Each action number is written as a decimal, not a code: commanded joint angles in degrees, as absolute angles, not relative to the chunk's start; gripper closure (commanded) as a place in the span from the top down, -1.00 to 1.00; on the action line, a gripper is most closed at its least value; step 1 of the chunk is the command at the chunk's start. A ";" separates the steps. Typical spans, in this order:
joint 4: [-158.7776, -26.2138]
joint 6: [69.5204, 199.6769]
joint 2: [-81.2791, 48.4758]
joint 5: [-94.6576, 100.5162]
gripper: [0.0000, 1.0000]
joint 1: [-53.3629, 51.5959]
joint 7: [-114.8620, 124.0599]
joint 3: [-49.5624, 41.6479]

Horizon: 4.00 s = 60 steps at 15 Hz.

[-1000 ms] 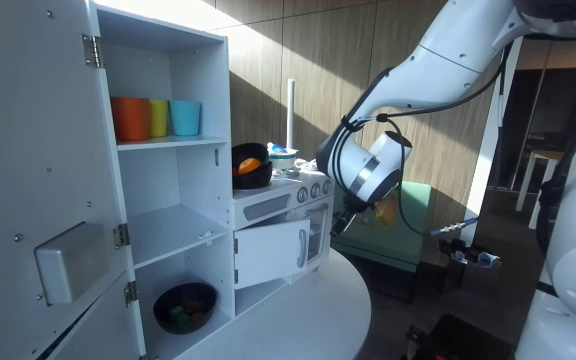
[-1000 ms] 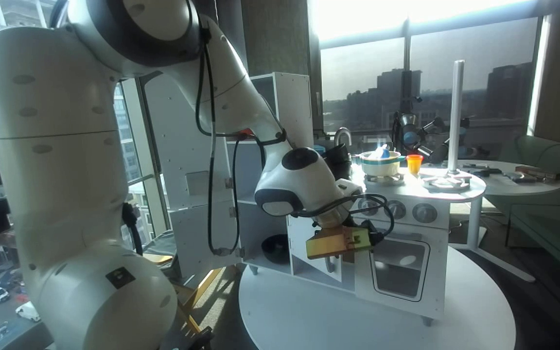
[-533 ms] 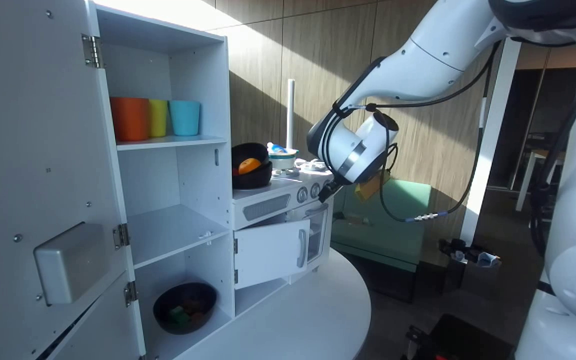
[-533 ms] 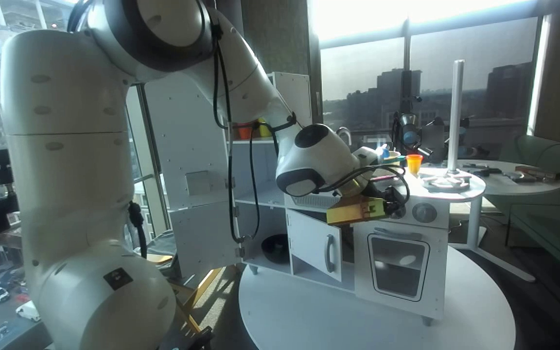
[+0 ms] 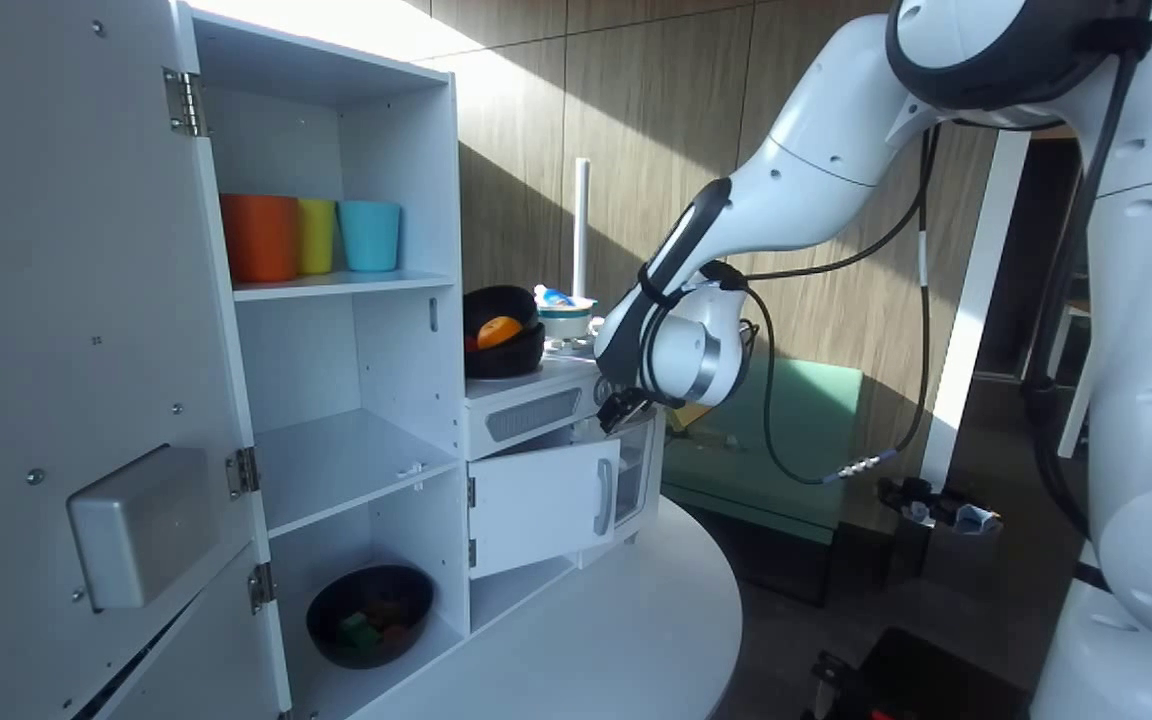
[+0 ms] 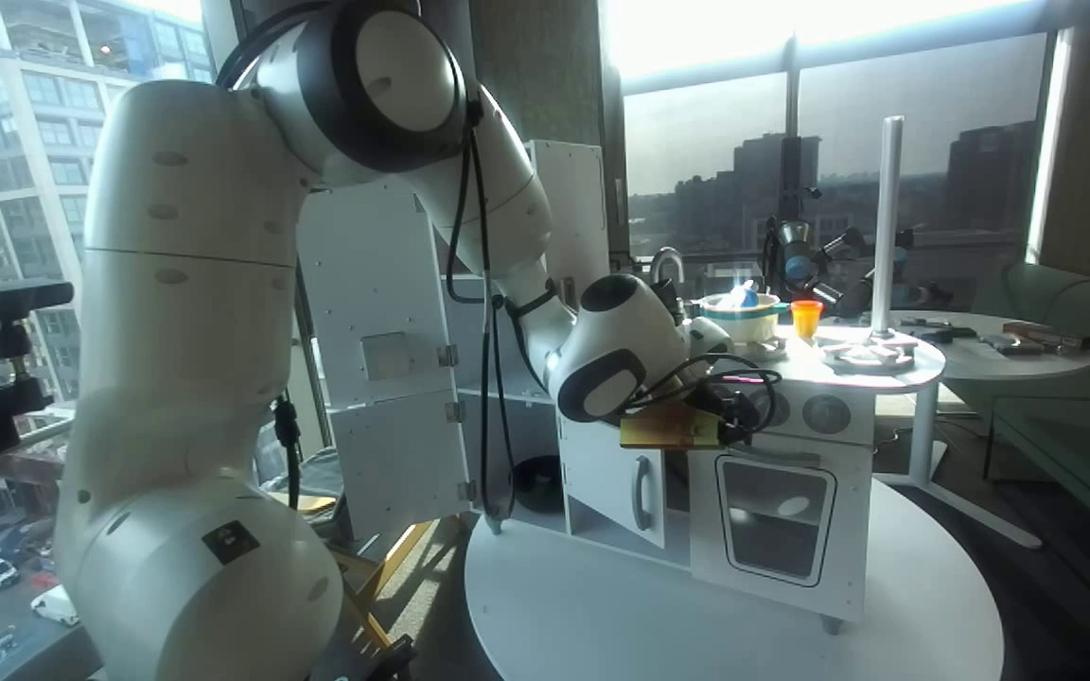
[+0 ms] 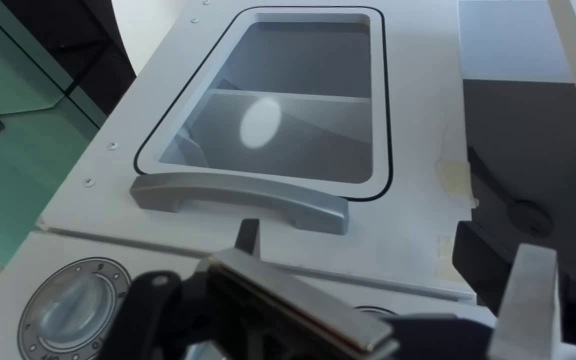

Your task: Open all the cupboard doors

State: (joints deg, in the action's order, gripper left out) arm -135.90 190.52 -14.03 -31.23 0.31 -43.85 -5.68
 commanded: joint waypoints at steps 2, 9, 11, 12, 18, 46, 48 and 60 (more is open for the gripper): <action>-140.60 189.25 -9.40 -13.78 1.00 0.04 -26.93 -5.46; -148.25 178.74 -1.49 -11.46 1.00 2.58 -27.66 0.68; -150.26 176.66 1.30 -13.31 1.00 2.00 -29.38 2.87; -151.35 175.88 2.62 -13.98 1.00 1.30 -30.32 3.66; -153.63 170.20 6.54 -26.76 1.00 -5.63 -40.98 6.84; -132.18 165.71 -10.72 -58.21 1.00 2.29 -131.50 -11.36; -129.31 165.55 -13.11 -60.92 1.00 2.51 -134.73 -11.11; -121.93 168.77 -19.23 -86.04 1.00 4.48 -161.85 -7.40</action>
State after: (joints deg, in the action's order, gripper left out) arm -125.57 167.67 -17.78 -79.16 3.23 -153.39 -9.08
